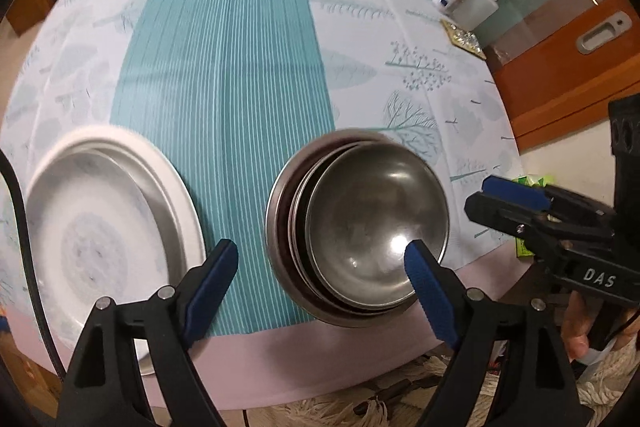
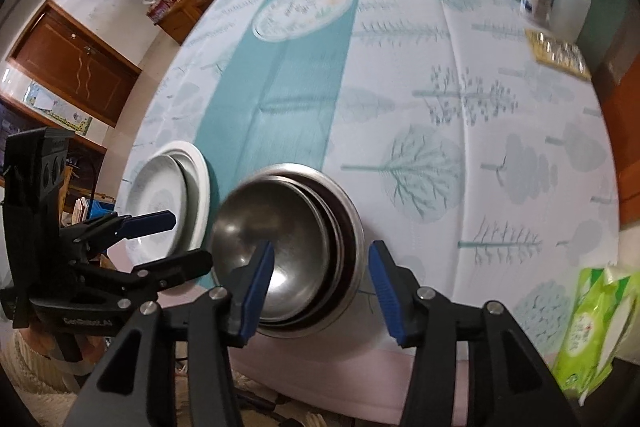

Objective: Organize plates and bowls

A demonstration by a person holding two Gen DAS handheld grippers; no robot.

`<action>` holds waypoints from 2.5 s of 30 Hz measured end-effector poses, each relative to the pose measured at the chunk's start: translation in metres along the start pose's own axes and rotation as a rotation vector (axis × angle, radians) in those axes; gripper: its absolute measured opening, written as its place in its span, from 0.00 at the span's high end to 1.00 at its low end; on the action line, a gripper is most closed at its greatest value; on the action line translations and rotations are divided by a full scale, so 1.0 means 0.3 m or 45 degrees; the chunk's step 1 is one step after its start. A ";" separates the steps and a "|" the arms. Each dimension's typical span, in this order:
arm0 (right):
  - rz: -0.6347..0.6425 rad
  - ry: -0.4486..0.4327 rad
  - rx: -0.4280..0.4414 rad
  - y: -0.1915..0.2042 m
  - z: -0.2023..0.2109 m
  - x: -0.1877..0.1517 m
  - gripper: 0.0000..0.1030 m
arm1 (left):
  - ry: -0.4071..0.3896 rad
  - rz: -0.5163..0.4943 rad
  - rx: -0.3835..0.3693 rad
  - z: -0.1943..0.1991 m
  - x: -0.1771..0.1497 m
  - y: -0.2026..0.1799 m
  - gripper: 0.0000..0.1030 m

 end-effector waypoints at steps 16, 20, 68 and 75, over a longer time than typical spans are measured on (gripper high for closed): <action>-0.103 0.158 0.028 -0.048 -0.137 -0.056 0.52 | 0.090 0.101 -0.090 -0.123 -0.015 0.022 0.26; -0.106 0.187 0.029 -0.046 -0.154 -0.067 0.52 | 0.121 0.096 -0.108 -0.136 -0.023 0.018 0.38; -0.084 0.194 -0.014 0.006 -0.102 -0.066 0.72 | 0.076 0.159 -0.010 -0.032 -0.073 0.036 0.63; 0.010 0.185 0.014 0.084 -0.068 -0.097 0.72 | 0.018 0.222 0.015 0.054 -0.162 0.075 0.63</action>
Point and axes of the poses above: each gripper's, at about its wrist camera, not at the fingertips, and z roughly against the way its jaws point, y to its left, x to its top, the point moved 6 cm from there along -z, roughly the way its jaws point, and after that the axes turned 5 degrees about -y, right-handed, at the moved point
